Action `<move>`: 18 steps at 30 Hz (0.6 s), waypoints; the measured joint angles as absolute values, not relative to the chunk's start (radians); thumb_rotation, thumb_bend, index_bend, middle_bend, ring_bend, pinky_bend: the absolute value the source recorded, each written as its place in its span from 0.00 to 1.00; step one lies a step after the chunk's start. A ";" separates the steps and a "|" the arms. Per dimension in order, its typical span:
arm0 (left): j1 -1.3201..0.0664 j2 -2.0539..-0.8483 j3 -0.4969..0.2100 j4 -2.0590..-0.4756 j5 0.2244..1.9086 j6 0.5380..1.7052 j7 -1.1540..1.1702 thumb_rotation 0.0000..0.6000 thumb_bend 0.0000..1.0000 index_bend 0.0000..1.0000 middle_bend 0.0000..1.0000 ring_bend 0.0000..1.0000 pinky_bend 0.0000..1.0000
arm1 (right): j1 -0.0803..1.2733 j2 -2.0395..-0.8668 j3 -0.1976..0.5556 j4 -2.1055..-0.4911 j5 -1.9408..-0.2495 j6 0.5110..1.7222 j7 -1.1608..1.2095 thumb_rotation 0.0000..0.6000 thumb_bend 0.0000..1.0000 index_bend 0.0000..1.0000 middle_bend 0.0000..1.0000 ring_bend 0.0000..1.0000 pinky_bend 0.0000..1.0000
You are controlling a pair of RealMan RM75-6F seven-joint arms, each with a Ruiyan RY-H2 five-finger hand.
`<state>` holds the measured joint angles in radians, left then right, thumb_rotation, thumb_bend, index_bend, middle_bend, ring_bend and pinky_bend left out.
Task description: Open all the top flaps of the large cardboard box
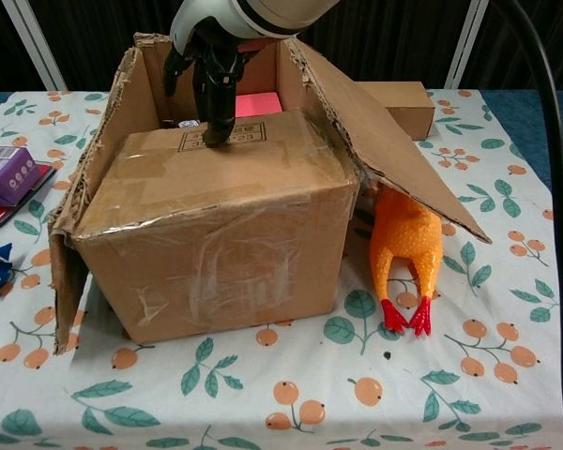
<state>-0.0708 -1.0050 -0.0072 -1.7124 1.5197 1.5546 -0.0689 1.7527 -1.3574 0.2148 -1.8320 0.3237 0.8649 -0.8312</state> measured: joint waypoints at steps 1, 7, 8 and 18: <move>-0.070 -1.005 -0.007 -1.712 1.520 1.554 -0.070 0.81 0.10 0.08 0.07 0.08 0.20 | 1.758 -1.356 0.214 -1.833 0.338 0.862 -0.839 1.00 0.33 0.04 0.24 0.00 0.00; -0.069 -1.007 -0.011 -1.710 1.523 1.549 -0.071 0.81 0.10 0.08 0.07 0.08 0.20 | 1.763 -1.319 0.225 -1.857 0.384 0.830 -0.849 1.00 0.33 0.09 0.28 0.00 0.00; -0.069 -1.007 -0.012 -1.710 1.523 1.547 -0.071 0.81 0.10 0.08 0.07 0.08 0.20 | 1.759 -1.308 0.231 -1.863 0.381 0.825 -0.842 1.00 0.33 0.09 0.29 0.00 0.00; -0.073 -1.008 -0.019 -1.719 1.521 1.532 -0.070 0.81 0.10 0.08 0.07 0.08 0.20 | 1.695 -1.210 0.282 -1.927 0.311 0.763 -0.730 1.00 0.34 0.10 0.35 0.00 0.00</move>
<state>-0.0727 -1.0075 -0.0188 -1.7189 1.5213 1.5323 -0.0704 1.6950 -1.2098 0.2819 -1.9275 0.3111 0.7630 -0.7303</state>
